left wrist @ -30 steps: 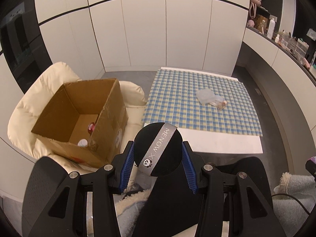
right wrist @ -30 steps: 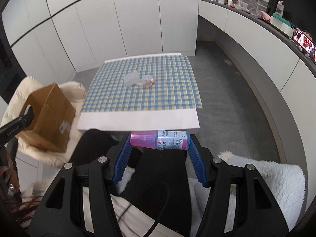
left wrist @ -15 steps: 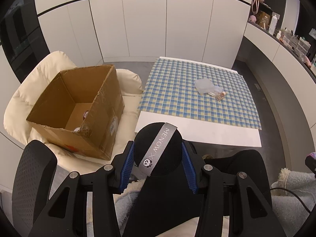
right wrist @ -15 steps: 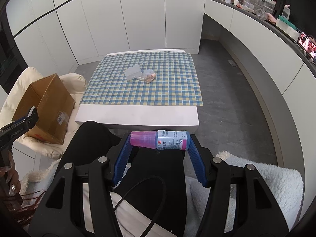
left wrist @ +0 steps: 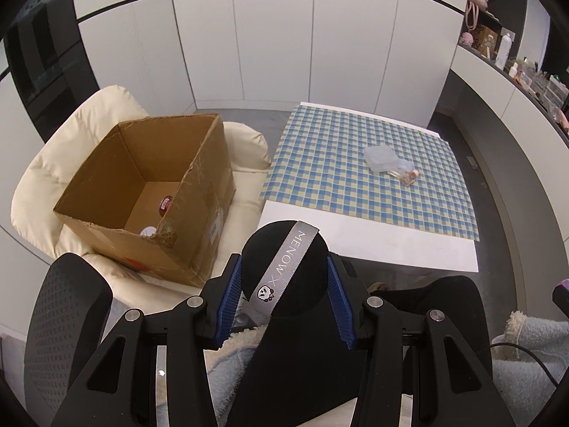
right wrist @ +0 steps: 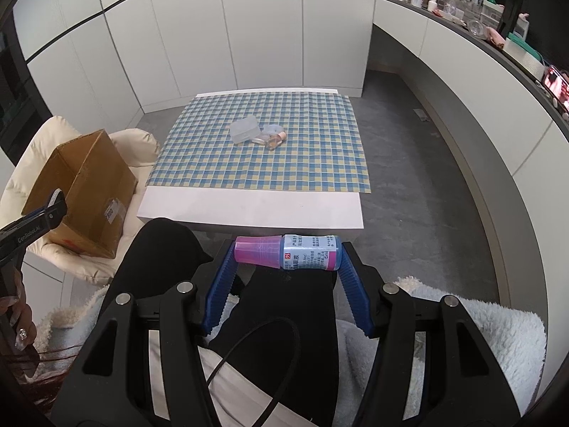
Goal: Organize objects
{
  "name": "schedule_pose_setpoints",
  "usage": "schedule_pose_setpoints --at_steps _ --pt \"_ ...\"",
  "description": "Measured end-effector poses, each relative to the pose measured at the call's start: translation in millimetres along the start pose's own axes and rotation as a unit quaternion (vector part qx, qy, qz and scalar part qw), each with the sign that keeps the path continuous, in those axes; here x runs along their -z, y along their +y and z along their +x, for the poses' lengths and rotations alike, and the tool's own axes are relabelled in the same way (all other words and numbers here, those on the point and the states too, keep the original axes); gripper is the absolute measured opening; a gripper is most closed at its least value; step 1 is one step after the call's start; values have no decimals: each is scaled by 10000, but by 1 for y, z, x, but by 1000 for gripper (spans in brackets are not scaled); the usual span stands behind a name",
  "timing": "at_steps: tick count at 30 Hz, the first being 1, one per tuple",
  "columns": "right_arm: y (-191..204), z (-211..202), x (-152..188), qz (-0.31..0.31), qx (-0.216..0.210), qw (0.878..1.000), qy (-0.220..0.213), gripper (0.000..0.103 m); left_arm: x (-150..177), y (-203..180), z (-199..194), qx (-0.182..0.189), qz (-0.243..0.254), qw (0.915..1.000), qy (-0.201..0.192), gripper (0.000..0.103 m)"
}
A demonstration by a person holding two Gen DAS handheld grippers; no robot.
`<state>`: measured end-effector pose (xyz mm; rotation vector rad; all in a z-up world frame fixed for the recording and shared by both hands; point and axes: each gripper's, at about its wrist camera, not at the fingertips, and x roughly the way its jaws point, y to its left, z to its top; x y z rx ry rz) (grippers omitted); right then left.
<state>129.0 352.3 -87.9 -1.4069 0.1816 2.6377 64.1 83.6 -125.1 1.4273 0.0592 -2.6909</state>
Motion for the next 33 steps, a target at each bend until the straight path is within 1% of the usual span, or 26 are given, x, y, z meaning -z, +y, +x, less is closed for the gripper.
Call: schedule_pose_setpoints --at_steps 7,11,18,22,28,33 --pt "19 5 -9 -278 -107 9996 -5 60 6 16 6 -16 -277 9995 154 47" --pt "31 9 -14 -479 -227 9986 -16 60 11 29 4 -145 -406 9990 149 47" --pt "65 19 -20 -886 -451 9950 -25 60 20 68 -5 -470 -834 9954 97 47" --pt "94 22 -21 -1272 -623 9899 -41 60 26 85 -9 -606 -1047 9926 94 47" --pt "133 24 -24 -1686 -942 9811 -91 60 37 107 -16 -807 -1276 9885 81 47" --pt "166 27 -21 -1973 -1193 9730 -34 60 45 125 -18 -926 -1521 9839 123 47"
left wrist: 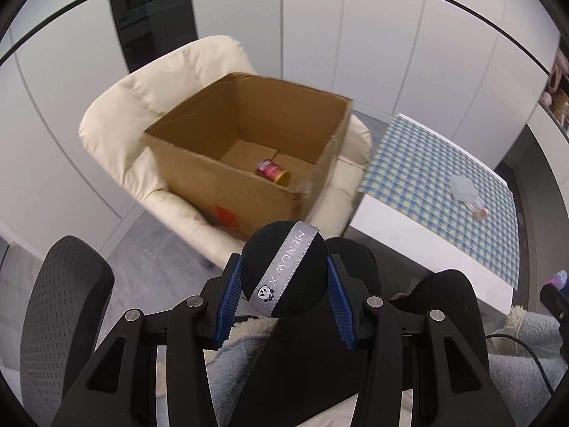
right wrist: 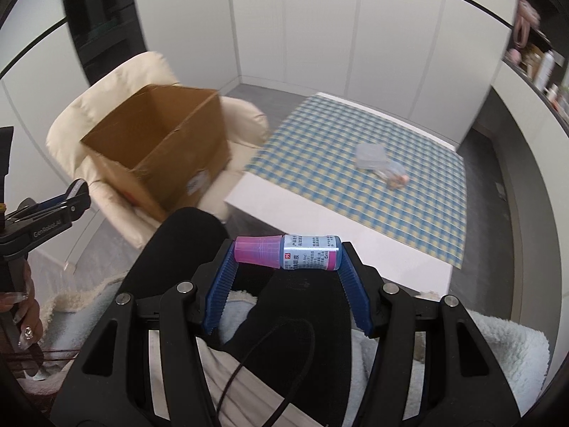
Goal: Organize objects
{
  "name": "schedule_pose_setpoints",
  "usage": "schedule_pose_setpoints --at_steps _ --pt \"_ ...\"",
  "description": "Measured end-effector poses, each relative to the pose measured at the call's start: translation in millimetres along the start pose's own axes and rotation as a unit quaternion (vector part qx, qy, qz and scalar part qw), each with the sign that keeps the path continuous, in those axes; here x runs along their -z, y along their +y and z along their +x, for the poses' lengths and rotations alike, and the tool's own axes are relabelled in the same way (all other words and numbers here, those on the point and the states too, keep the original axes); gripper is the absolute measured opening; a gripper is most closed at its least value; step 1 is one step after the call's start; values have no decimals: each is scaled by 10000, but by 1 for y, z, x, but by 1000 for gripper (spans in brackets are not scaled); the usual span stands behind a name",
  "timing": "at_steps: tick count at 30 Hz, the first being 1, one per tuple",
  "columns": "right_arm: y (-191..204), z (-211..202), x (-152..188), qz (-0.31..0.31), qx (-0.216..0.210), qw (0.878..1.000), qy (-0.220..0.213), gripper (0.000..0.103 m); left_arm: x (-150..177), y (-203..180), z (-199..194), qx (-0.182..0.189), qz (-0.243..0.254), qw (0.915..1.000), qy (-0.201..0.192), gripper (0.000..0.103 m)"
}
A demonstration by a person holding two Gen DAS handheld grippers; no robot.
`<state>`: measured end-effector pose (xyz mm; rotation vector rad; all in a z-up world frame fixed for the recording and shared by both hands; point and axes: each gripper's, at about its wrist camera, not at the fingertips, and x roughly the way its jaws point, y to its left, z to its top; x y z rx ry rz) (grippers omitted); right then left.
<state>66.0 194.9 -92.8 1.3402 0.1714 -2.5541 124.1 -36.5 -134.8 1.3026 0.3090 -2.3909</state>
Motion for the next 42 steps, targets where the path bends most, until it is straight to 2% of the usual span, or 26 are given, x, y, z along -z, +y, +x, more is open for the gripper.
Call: schedule_pose_setpoints --at_steps 10,20,30,42 --pt "44 17 -15 -357 -346 9988 30 60 -8 21 1 -109 -229 9997 -56 47" --pt "67 37 -33 -537 -474 9973 131 60 -22 19 13 43 -255 9996 -102 47" --pt "98 75 -59 -713 -690 9947 271 60 -64 24 32 -12 -453 9984 -324 47" --pt "141 140 -118 -1075 -999 9884 395 60 -117 39 80 -126 -782 9963 -327 47"
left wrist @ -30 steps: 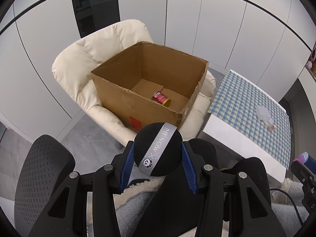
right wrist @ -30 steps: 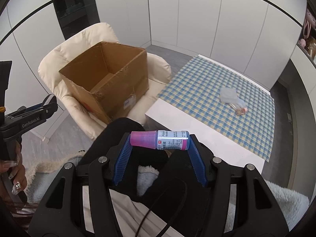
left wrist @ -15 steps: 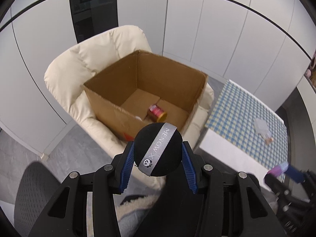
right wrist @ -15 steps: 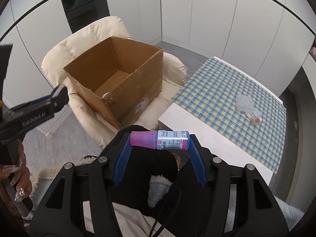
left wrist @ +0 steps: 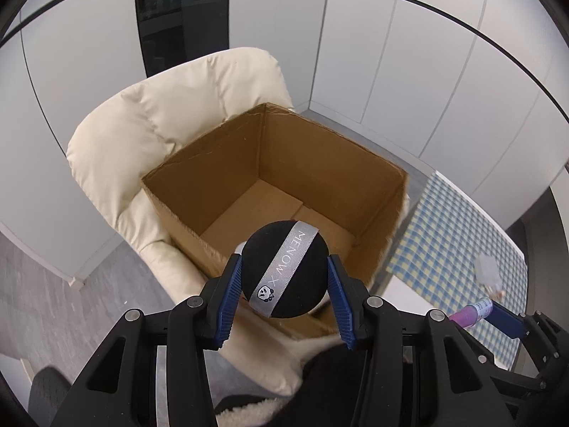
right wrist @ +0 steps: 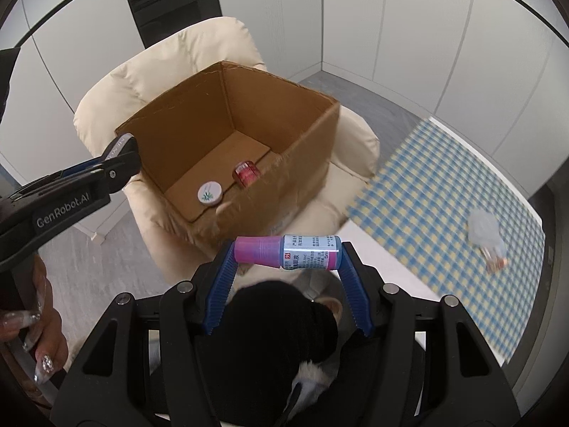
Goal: Organize objects
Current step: 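Lower the vial into the cardboard box with the right tool while the left tool lowers the compact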
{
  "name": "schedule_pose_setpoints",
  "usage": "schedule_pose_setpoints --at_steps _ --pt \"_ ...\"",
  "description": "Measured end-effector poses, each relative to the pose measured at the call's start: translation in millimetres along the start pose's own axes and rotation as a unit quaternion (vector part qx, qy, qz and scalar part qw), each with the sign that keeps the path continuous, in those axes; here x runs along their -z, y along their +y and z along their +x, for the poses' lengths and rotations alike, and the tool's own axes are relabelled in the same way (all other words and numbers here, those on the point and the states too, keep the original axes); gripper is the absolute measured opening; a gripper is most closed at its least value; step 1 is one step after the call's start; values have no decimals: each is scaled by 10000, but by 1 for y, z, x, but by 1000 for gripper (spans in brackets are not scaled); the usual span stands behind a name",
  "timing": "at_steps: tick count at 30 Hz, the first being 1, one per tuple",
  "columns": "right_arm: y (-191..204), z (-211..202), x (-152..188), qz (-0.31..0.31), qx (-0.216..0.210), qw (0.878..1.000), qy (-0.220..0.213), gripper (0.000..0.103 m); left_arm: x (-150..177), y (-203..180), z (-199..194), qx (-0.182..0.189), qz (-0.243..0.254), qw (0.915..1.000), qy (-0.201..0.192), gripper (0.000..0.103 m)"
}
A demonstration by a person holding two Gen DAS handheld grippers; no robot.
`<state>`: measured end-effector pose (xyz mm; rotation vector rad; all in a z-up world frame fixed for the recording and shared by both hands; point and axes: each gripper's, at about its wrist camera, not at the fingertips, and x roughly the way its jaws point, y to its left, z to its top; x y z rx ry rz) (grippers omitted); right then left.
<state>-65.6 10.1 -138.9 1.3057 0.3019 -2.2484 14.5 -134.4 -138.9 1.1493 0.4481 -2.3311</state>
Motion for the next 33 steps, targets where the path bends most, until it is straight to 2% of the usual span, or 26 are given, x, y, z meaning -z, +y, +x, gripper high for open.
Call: schedule_pose_setpoints --at_steps 10,17,23,33 --pt "17 55 -58 -513 -64 9987 45 60 -38 26 50 -283 -432 9986 139 47" --pt "33 95 -85 -758 -172 9968 163 60 -46 42 83 -405 -687 9962 339 47" --pt "46 123 -99 -902 -332 9951 247 60 -48 44 102 -512 -723 9948 511 47" --pt "56 137 -103 -958 -375 9942 307 60 -44 41 110 -438 -692 9946 643 47"
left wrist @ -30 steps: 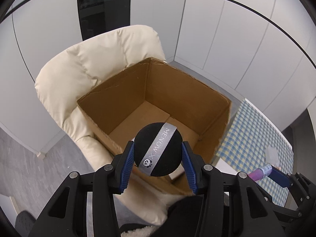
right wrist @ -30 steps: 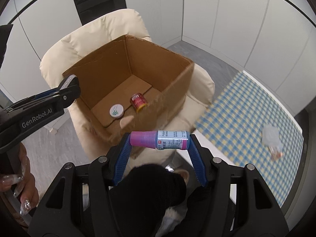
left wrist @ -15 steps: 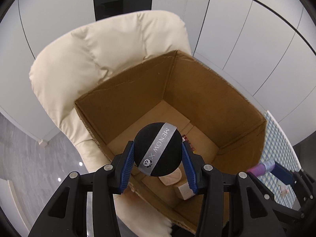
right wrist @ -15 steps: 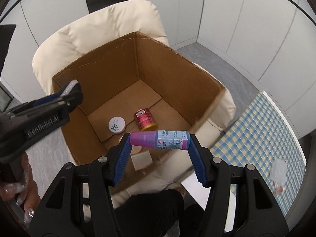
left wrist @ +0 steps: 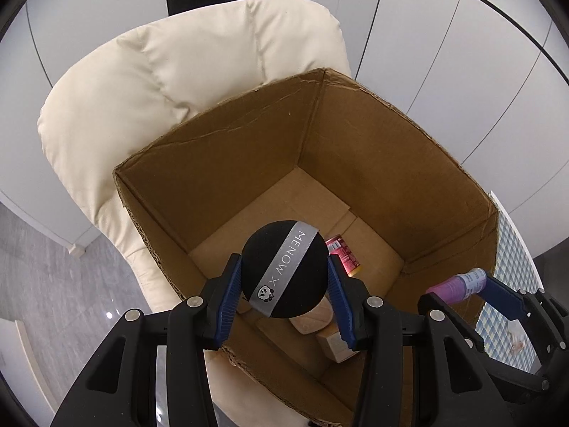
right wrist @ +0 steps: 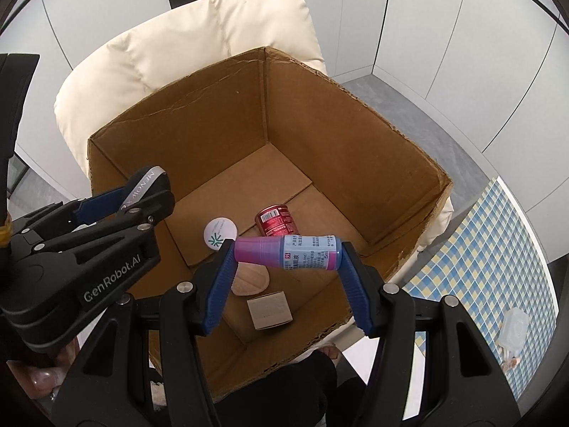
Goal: Organize objects
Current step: 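Lower the vial into the cardboard box with the right tool while the left tool lowers the compact, then open the right tool to release the vial while the left tool releases the compact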
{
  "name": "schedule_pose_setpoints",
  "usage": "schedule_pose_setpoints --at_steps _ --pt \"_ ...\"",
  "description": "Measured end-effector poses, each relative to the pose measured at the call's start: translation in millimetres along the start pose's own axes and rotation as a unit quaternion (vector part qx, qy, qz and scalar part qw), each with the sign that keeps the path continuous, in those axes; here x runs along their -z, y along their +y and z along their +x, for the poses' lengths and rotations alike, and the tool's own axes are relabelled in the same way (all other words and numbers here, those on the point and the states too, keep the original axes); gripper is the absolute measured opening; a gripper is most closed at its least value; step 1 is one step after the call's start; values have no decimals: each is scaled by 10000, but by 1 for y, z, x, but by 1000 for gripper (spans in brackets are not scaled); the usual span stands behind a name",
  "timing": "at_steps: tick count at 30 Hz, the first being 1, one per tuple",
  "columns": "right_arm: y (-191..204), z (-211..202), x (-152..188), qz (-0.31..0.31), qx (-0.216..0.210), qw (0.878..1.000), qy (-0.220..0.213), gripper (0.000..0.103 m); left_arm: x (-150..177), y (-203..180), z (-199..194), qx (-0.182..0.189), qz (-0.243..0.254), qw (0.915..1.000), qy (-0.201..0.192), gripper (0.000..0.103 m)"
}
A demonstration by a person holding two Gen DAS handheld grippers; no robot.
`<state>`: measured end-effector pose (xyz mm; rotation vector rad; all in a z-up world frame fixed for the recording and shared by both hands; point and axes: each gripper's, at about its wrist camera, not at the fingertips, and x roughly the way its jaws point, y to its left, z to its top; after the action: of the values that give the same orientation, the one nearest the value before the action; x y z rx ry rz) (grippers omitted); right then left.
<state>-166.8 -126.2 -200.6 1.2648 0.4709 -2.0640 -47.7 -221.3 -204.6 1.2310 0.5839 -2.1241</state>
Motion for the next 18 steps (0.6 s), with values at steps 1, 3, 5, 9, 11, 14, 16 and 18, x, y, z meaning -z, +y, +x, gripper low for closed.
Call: schedule_pose_setpoints --at_steps 1,3,5,9,11,14,16,18 --pt "0 0 0 5 0 10000 1 60 0 0 -1 5 5 10000 -7 47" --pt "1 0 0 7 1 10000 -5 60 0 0 -3 9 4 10000 -34 48" --pt "1 0 0 7 -15 10000 -23 60 -1 2 -7 -47 -58 9999 -110 59" --pt "3 -9 0 -81 -77 9997 -204 92 -3 10 -18 -250 -233 9989 -310 99" --pt "4 -18 2 -149 11 9991 -400 98 -2 14 -27 -124 -314 9982 -491 99" --pt "5 -24 2 -188 74 9985 -508 98 -3 15 -32 -177 -335 9977 -570 99" --pt "3 -25 3 -146 30 9985 -518 98 -3 15 -32 -176 -307 9980 -528 99" --pt "1 -24 3 -93 18 9987 -502 98 -4 14 -31 -175 -292 9982 -492 99"
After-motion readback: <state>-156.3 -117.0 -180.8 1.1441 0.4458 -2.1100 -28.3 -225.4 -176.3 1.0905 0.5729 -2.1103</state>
